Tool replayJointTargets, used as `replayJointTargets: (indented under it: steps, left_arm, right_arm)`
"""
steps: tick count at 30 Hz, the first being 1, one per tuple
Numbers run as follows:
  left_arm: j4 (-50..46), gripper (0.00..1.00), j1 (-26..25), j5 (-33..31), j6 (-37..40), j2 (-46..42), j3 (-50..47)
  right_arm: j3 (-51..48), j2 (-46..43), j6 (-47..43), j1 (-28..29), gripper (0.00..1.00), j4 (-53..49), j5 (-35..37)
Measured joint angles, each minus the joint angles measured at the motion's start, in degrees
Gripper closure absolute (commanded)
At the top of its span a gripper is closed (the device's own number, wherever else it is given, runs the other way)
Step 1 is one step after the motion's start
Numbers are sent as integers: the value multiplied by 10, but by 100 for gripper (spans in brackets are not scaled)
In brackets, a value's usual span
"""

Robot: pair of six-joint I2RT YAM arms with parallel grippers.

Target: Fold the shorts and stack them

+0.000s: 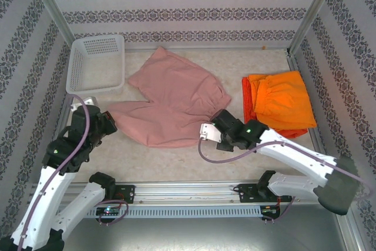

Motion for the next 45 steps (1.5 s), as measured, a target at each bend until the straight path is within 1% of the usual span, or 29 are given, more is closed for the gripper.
replayJointTargets:
  steps: [8, 11, 16, 19, 21, 23, 26, 35, 45]
  left_arm:
    - [-52, 100, 0, -45, 50, 51, 178]
    - [-64, 100, 1, -59, 72, 76, 236]
    - [-71, 100, 1, -75, 104, 126, 302]
    - [-70, 100, 3, -80, 125, 162, 316]
    - [-67, 100, 3, -81, 138, 189, 317]
    - [-61, 100, 3, -83, 150, 220, 317]
    - [-37, 100, 11, -79, 166, 271, 316]
    - [47, 100, 59, -48, 185, 389, 316]
    - [109, 100, 75, -7, 191, 508, 341]
  right_arm:
    - [57, -51, 31, 0, 100, -100, -90]
    - [72, -54, 49, 0, 100, -123, -132]
    - [88, -55, 71, 0, 100, -140, -195]
    - [92, -52, 78, -17, 100, -143, -236]
    - [94, -44, 81, -48, 100, -145, -267]
    - [95, -27, 83, -92, 100, -144, -299]
    - [96, 6, 86, -139, 100, -143, -325]
    - [146, 135, 90, -214, 100, -143, -353]
    - [174, 228, 90, -262, 100, -144, -352]
